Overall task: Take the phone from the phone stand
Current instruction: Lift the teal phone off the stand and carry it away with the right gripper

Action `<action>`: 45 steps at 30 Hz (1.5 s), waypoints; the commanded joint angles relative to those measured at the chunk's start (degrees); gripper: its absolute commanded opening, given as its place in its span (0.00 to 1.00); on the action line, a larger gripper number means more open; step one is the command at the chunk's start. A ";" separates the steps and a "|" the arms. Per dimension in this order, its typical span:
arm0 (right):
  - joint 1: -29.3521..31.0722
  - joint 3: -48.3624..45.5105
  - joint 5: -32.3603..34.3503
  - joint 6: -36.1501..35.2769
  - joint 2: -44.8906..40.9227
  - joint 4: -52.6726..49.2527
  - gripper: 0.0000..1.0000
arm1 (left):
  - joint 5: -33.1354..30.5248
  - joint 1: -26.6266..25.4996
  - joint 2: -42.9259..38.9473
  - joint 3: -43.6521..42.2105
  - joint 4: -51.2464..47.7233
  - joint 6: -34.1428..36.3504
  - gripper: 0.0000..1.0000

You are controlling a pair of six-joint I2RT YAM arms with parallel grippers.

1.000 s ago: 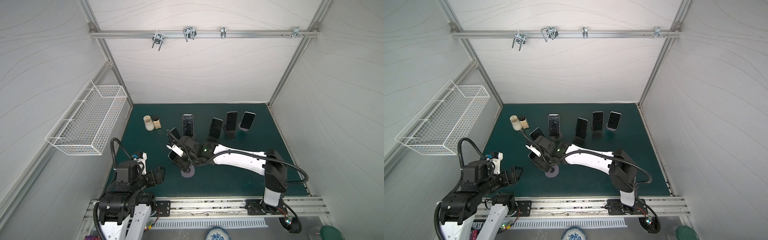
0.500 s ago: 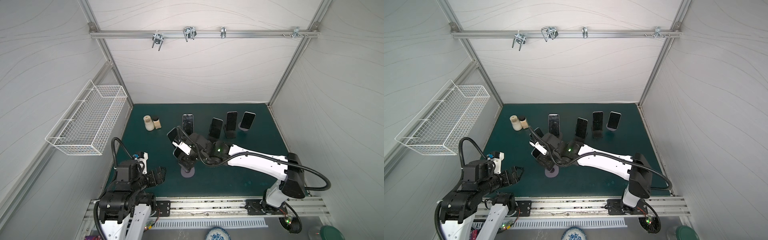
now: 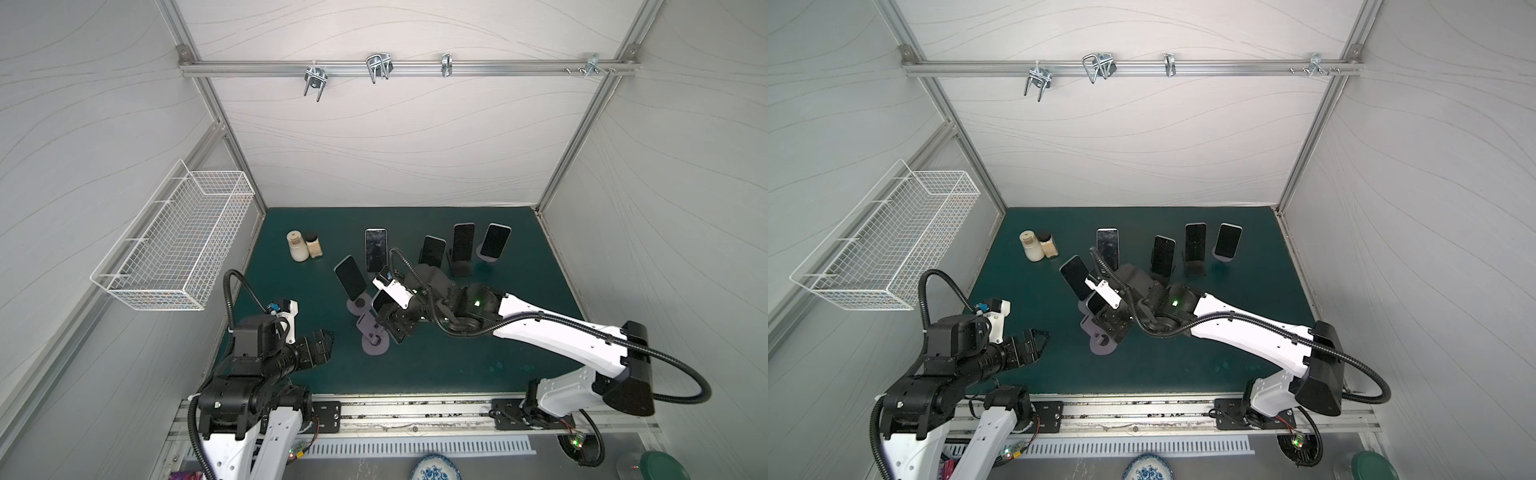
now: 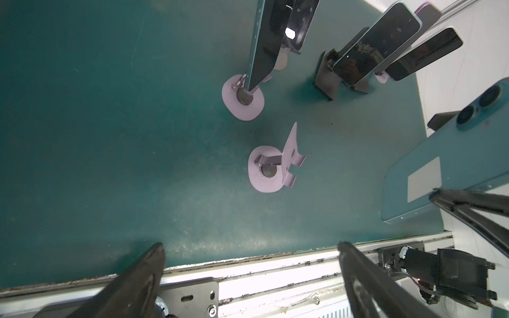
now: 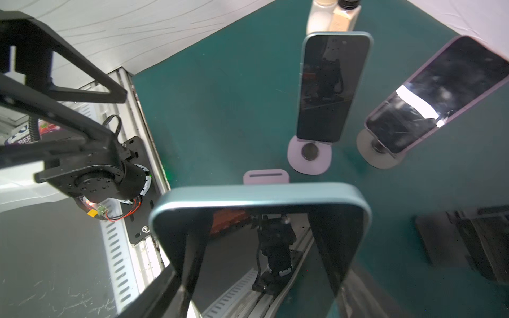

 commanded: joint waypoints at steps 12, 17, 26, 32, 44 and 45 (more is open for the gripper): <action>-8.09 -4.85 -3.77 3.05 -11.57 -8.09 0.73 | -1.26 0.38 4.39 5.55 15.47 -5.86 0.99; -11.28 -5.60 -6.44 4.37 -12.01 -8.23 0.73 | -0.45 0.30 6.02 6.80 16.17 -5.08 0.99; -15.22 -4.98 -8.26 8.05 -10.47 -8.75 0.71 | 0.39 0.12 7.85 8.71 16.85 -4.13 0.99; -16.24 -4.85 -8.27 10.89 -8.70 -9.54 0.69 | -0.17 -0.88 7.66 9.05 16.67 -2.91 0.99; -16.34 -5.77 -7.94 18.09 -6.20 -8.81 0.64 | -3.76 -6.97 8.58 8.92 16.97 -1.24 0.99; -16.26 -5.86 -7.94 18.79 -5.97 -8.68 0.64 | -4.33 -7.97 8.90 8.89 17.16 -1.30 0.99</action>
